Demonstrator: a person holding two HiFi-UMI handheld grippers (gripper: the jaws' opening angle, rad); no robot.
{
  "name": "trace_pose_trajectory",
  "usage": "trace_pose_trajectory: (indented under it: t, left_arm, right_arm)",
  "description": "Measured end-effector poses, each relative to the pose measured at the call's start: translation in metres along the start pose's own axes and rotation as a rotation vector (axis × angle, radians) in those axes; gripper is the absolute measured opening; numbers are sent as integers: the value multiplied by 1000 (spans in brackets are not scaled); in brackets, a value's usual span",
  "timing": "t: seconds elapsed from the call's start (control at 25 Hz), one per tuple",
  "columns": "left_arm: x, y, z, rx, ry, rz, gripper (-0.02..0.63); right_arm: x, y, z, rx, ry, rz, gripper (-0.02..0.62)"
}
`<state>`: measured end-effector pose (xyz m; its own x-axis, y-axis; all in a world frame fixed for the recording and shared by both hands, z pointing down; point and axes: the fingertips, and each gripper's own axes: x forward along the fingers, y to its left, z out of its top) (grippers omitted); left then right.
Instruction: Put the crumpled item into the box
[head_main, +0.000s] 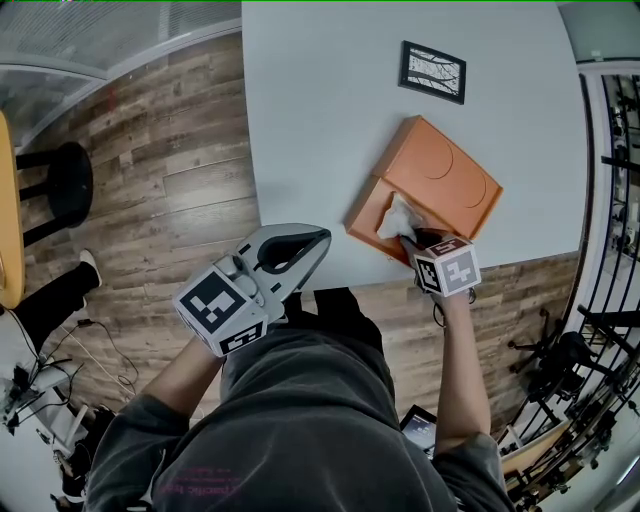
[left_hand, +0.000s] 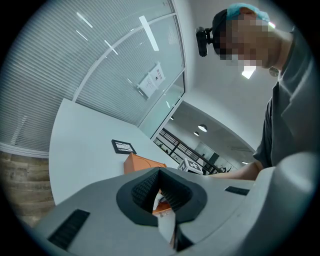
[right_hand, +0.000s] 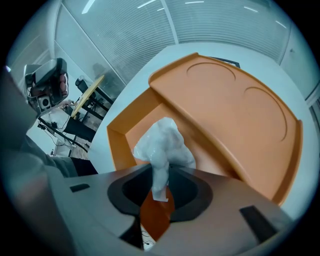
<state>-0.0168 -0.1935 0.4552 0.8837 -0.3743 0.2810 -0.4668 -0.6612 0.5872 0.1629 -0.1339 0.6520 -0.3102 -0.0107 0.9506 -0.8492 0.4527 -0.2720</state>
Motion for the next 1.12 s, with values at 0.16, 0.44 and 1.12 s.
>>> trace_pose_trajectory:
  t: [0.16,0.44,1.12]
  left_arm:
    - [0,0,1,2,0,0,12]
    - [1,-4,0,6,1,-8,12]
    - [0,-22,0,33,18,-34,12]
  right_arm:
    - [1,-1,0,11,4,-2,101]
    - [3,-2,0,26,2,-9,118]
    - [-5,4,-2,16,-20,-22,172]
